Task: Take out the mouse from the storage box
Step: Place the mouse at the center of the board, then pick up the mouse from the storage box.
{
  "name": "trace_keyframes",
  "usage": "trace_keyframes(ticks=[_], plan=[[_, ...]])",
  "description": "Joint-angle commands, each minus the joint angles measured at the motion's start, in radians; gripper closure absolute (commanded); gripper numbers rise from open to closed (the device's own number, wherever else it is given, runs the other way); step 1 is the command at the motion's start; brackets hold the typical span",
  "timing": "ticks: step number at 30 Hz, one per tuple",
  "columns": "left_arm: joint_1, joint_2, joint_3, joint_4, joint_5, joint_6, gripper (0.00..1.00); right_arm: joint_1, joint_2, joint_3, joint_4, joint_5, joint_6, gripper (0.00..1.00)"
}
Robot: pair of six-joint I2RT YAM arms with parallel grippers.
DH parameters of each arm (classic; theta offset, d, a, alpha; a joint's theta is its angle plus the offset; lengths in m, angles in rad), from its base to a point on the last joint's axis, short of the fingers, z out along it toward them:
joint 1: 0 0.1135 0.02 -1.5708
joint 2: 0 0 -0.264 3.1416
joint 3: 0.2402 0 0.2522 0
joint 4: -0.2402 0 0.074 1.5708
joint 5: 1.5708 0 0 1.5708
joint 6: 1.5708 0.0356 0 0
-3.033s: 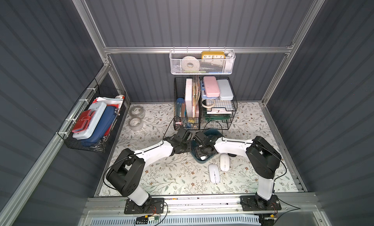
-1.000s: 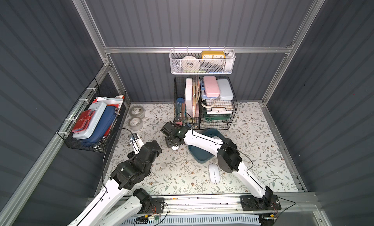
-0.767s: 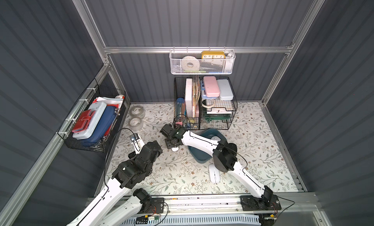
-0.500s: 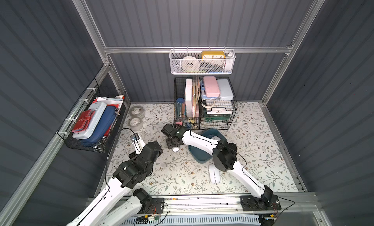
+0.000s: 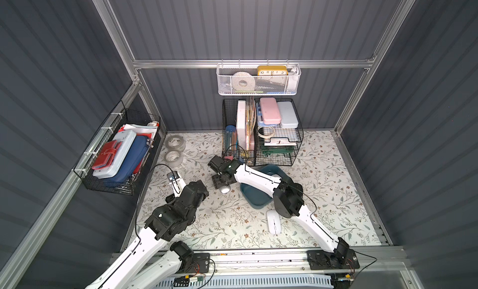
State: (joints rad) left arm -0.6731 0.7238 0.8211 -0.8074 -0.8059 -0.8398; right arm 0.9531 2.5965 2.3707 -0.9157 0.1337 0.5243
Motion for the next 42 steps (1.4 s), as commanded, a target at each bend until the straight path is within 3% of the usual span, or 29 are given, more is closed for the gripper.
trace_keyframes(ticks=[1, 6, 13, 20, 29, 35, 42], plan=[[0.006, 0.011, -0.019, 0.024, 0.031, 0.002, 0.01, -0.009, -0.119, -0.007, -0.014, 0.025, -0.014, 0.24], [0.007, 0.073, -0.014, 0.073, 0.103, 0.044, 0.01, -0.027, -0.309, -0.169, -0.012, 0.094, -0.027, 0.24], [0.007, 0.132, -0.034, 0.188, 0.233, 0.104, 0.0, -0.107, -0.662, -0.611, 0.083, 0.123, -0.002, 0.24], [0.007, 0.316, -0.013, 0.307, 0.418, 0.148, 0.01, -0.174, -0.914, -0.978, 0.173, 0.153, 0.028, 0.23], [-0.001, 0.617, 0.071, 0.422, 0.677, 0.185, 0.06, -0.194, -0.878, -1.107, 0.214, 0.094, 0.023, 0.24], [-0.032, 0.719, 0.121, 0.456, 0.736, 0.183, 0.12, -0.223, -0.813, -1.12, 0.234, 0.058, 0.0, 0.23], [-0.042, 0.82, 0.142, 0.47, 0.754, 0.16, 0.27, -0.273, -0.786, -1.138, 0.267, 0.014, -0.033, 0.23]])
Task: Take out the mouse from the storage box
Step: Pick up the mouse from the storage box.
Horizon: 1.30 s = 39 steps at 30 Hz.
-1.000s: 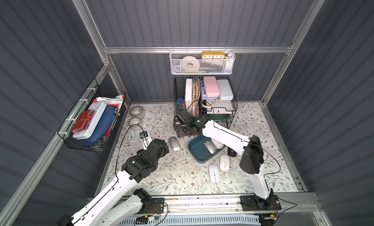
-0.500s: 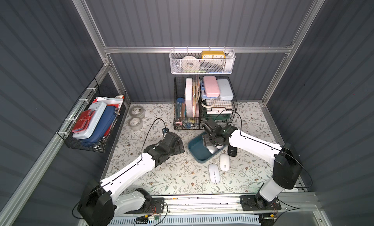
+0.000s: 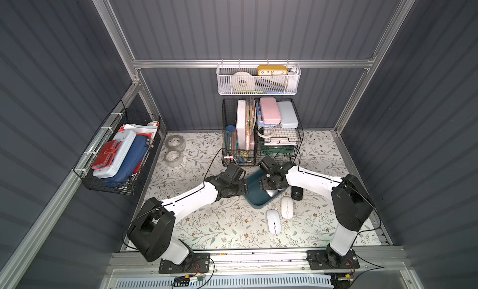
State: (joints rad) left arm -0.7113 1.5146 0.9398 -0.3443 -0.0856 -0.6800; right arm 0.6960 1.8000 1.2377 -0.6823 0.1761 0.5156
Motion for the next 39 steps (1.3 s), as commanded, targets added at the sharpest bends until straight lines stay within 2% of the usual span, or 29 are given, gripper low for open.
trace_keyframes(ticks=[1, 11, 15, 18, 22, 30, 39], plan=[[-0.006, 0.041, 0.027, 0.007, 0.038, -0.001, 0.28, -0.019, 0.017, -0.007, 0.035, -0.034, -0.027, 0.23], [-0.008, 0.095, 0.049, 0.013, 0.041, -0.012, 0.44, -0.024, 0.058, -0.015, 0.049, -0.045, -0.037, 0.23], [-0.008, 0.095, 0.048, 0.017, 0.044, -0.018, 0.45, -0.025, 0.074, -0.016, 0.052, -0.034, -0.039, 0.21], [-0.008, 0.09, 0.043, 0.021, 0.049, -0.021, 0.45, -0.025, 0.082, -0.022, 0.067, -0.071, -0.047, 0.12], [-0.008, 0.086, 0.036, 0.025, 0.05, -0.02, 0.45, -0.023, 0.092, -0.02, 0.081, -0.117, -0.048, 0.09], [-0.008, 0.088, 0.034, 0.029, 0.046, -0.021, 0.46, 0.007, 0.078, 0.001, 0.075, -0.122, -0.038, 0.16], [-0.008, 0.07, 0.015, 0.04, 0.041, -0.025, 0.46, 0.012, 0.087, 0.015, 0.069, -0.079, -0.01, 0.16]])
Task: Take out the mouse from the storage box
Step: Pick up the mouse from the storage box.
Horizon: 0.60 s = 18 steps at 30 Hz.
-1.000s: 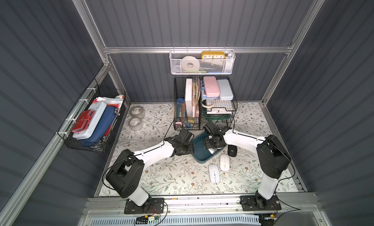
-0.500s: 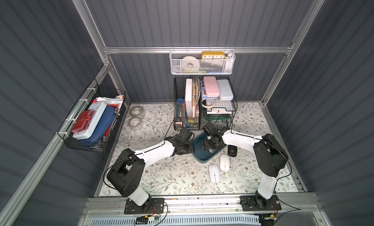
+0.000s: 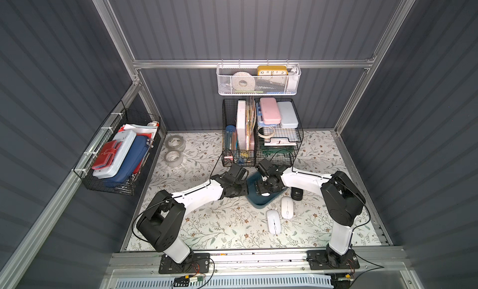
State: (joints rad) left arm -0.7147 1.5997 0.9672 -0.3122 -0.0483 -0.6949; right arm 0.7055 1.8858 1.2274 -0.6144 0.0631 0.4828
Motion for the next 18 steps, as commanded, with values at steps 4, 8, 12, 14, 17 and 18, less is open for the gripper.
trace_keyframes(ticks=[4, 8, 12, 14, 17, 18], plan=[[-0.005, -0.025, -0.016, 0.007, 0.004, -0.01, 0.46, 0.003, 0.043, 0.071, -0.05, 0.106, 0.082, 0.16], [-0.004, -0.029, -0.024, 0.013, 0.007, -0.009, 0.46, 0.003, 0.051, 0.075, -0.028, 0.108, 0.123, 0.16], [-0.005, -0.033, -0.028, 0.016, 0.009, -0.009, 0.46, 0.002, 0.093, 0.102, -0.042, 0.111, 0.14, 0.18], [-0.005, -0.035, -0.028, 0.018, 0.009, -0.008, 0.46, 0.003, 0.101, 0.106, -0.041, 0.113, 0.142, 0.19], [-0.005, -0.034, -0.031, 0.019, 0.01, -0.008, 0.46, 0.006, 0.101, 0.103, -0.027, 0.097, 0.142, 0.25], [-0.005, -0.033, -0.033, 0.019, 0.01, -0.008, 0.46, 0.009, 0.098, 0.102, -0.02, 0.088, 0.137, 0.26]])
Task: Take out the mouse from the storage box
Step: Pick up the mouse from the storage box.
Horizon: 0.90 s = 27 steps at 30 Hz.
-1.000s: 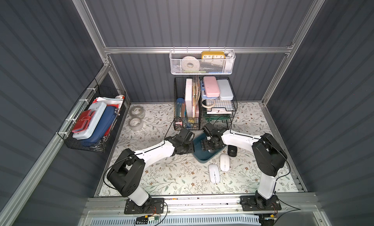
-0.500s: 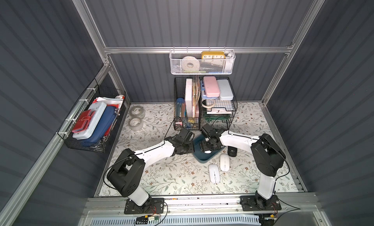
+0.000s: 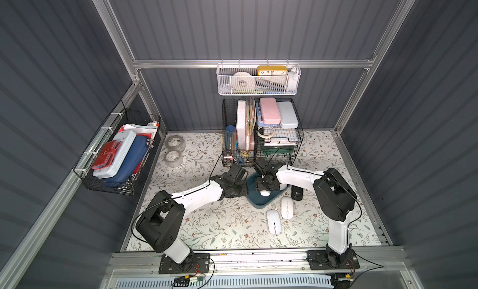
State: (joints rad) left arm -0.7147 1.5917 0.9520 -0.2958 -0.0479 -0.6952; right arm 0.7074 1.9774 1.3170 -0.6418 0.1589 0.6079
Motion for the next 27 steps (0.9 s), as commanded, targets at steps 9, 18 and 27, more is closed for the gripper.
trace_keyframes(ticks=[9, 18, 27], plan=[[-0.005, -0.003, -0.012, 0.007, 0.016, -0.004, 0.46, 0.039, -0.005, 0.021, 0.001, 0.003, 0.006, 0.41], [-0.005, -0.015, -0.012, 0.004, 0.015, -0.004, 0.47, 0.054, -0.068, 0.014, -0.021, 0.021, 0.0, 0.41], [-0.005, -0.208, -0.026, -0.101, -0.162, 0.029, 0.44, 0.117, -0.195, 0.012, -0.068, 0.042, 0.009, 0.41]])
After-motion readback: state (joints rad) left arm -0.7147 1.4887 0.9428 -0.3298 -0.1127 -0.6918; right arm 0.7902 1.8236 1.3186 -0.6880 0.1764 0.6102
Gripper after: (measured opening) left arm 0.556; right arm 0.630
